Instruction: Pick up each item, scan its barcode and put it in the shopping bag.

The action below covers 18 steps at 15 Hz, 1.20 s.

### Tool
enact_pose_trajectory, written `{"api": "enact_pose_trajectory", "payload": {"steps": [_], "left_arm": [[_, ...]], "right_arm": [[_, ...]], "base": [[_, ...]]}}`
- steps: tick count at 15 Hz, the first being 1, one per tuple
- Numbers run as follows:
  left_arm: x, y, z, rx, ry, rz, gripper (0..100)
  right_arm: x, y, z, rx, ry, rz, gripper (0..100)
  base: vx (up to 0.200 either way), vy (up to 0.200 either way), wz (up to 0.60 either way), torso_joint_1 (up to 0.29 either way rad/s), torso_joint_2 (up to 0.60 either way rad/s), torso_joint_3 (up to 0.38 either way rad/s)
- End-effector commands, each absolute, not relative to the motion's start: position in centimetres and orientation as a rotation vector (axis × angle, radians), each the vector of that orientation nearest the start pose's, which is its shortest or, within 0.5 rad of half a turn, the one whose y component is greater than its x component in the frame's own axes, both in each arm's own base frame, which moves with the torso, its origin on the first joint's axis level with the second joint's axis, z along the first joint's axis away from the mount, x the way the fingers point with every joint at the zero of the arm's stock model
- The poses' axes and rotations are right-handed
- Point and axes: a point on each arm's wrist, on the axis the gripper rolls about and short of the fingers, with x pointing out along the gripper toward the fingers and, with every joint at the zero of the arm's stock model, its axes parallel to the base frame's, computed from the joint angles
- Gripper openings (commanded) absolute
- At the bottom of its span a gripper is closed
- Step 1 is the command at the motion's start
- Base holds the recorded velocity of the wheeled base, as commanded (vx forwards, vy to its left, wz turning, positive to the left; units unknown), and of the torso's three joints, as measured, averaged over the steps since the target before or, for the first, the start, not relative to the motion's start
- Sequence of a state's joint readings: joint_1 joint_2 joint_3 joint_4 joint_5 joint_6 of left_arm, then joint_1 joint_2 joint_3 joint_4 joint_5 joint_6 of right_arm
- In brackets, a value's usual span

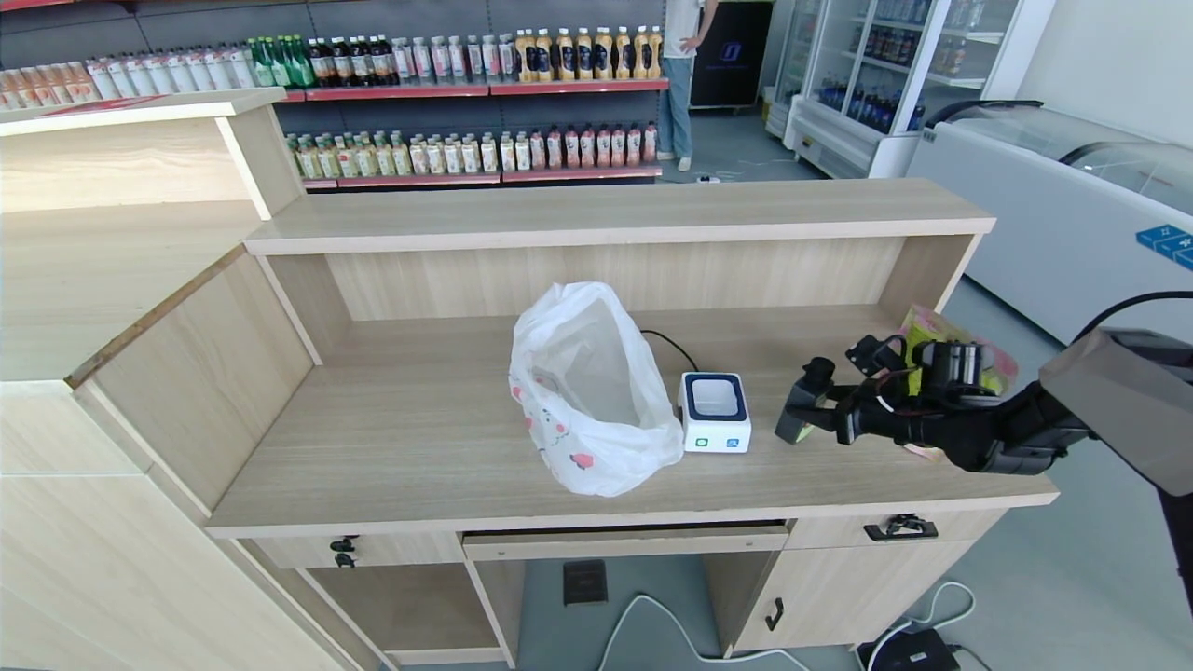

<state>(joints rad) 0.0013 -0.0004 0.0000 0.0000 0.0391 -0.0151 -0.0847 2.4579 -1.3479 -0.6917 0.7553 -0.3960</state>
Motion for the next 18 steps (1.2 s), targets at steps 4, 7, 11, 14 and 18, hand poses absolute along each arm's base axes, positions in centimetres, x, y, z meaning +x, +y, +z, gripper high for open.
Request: {"api": "enact_pose_trajectory", "payload": {"steps": [4,7,11,14,18], "left_arm": [[-2.3,0.1,7.5,-0.015,0.0,0.041,100],[-2.3,0.1,7.5,-0.015,0.0,0.041,100],[-2.3,0.1,7.5,-0.015,0.0,0.041,100],[-2.3,0.1,7.5,-0.015,0.0,0.041,100],[-2.3,0.1,7.5,-0.015,0.0,0.041,100]], "right_arm": [[38.2,0.0,16.5,-0.202,0.045,0.883,0],[31.5,2.4,24.6,-0.278,-0.233,1.017,0],[24.9,6.5,30.3,-0.389,-0.624,1.173,0],[21.4,9.2,29.2,-0.494,-0.855,1.251,0],[20.3,11.8,26.7,-0.66,-1.004,1.334,0]], "base": [[0.0,0.0,0.0,0.0,0.0,0.0],[0.0,0.0,0.0,0.0,0.0,0.0],[0.0,0.0,0.0,0.0,0.0,0.0],[0.0,0.0,0.0,0.0,0.0,0.0],[0.0,0.0,0.0,0.0,0.0,0.0]]}}
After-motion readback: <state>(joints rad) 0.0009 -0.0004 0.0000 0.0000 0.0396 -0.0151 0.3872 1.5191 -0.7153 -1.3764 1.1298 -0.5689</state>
